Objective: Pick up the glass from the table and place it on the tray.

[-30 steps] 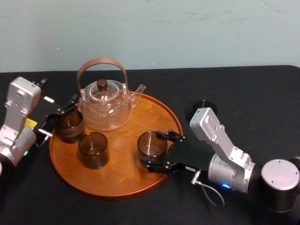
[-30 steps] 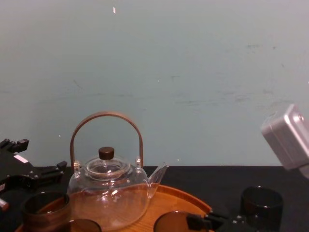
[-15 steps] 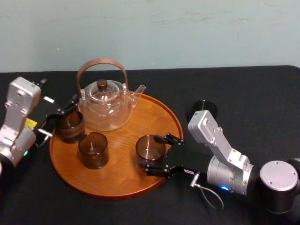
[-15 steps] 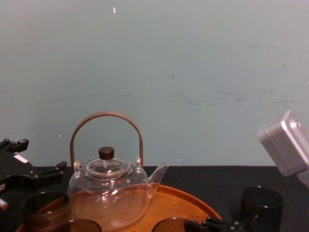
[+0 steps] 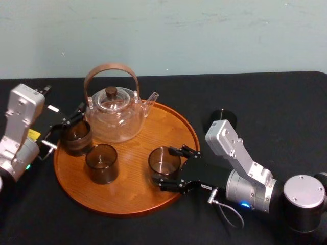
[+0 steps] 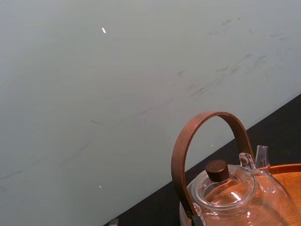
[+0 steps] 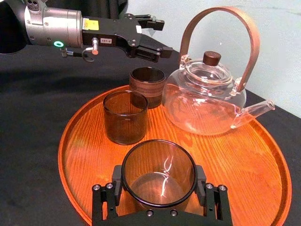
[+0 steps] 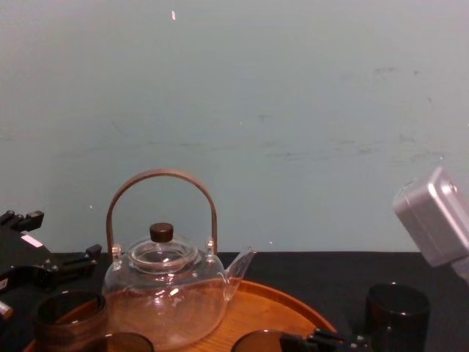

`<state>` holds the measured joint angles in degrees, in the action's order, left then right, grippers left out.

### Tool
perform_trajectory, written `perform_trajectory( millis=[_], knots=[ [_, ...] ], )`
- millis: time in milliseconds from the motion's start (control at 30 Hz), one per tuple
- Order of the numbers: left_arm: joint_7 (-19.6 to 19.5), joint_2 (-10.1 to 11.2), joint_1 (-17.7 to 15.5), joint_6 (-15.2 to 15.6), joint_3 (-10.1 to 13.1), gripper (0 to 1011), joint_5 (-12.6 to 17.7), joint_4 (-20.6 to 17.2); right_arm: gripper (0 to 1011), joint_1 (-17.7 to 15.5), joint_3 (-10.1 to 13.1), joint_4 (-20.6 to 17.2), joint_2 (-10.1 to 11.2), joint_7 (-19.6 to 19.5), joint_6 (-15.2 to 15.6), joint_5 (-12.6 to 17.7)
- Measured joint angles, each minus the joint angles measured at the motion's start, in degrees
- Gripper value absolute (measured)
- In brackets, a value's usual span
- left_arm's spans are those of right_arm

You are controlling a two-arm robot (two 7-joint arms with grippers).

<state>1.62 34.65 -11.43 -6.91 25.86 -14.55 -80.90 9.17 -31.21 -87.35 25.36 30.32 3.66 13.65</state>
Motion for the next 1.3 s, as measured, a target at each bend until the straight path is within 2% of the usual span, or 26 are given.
perform_trajectory(
  millis=[200, 667, 900, 1133, 1300],
  knots=[
    [0.0, 0.0, 0.0, 0.0, 0.0, 1001, 0.0, 0.0, 1002, 0.0, 0.0, 0.0, 0.0, 0.0, 0.0, 0.0],
    [0.0, 0.0, 0.0, 0.0, 0.0, 1001, 0.0, 0.0, 1002, -0.3, 0.4, -0.8, 0.5, 0.3, -0.6, 0.7],
    [0.0, 0.0, 0.0, 0.0, 0.0, 1001, 0.0, 0.0, 1002, -1.9, 2.1, -4.2, 2.2, 0.3, -2.5, 2.3],
    [0.0, 0.0, 0.0, 0.0, 0.0, 1001, 0.0, 0.0, 1002, -4.6, 5.1, -8.9, 5.3, 0.6, -4.8, 5.1],
    [0.0, 0.0, 0.0, 0.0, 0.0, 1001, 0.0, 0.0, 1002, -6.8, 7.0, -10.2, 7.1, 0.6, -5.7, 6.8]
  ],
)
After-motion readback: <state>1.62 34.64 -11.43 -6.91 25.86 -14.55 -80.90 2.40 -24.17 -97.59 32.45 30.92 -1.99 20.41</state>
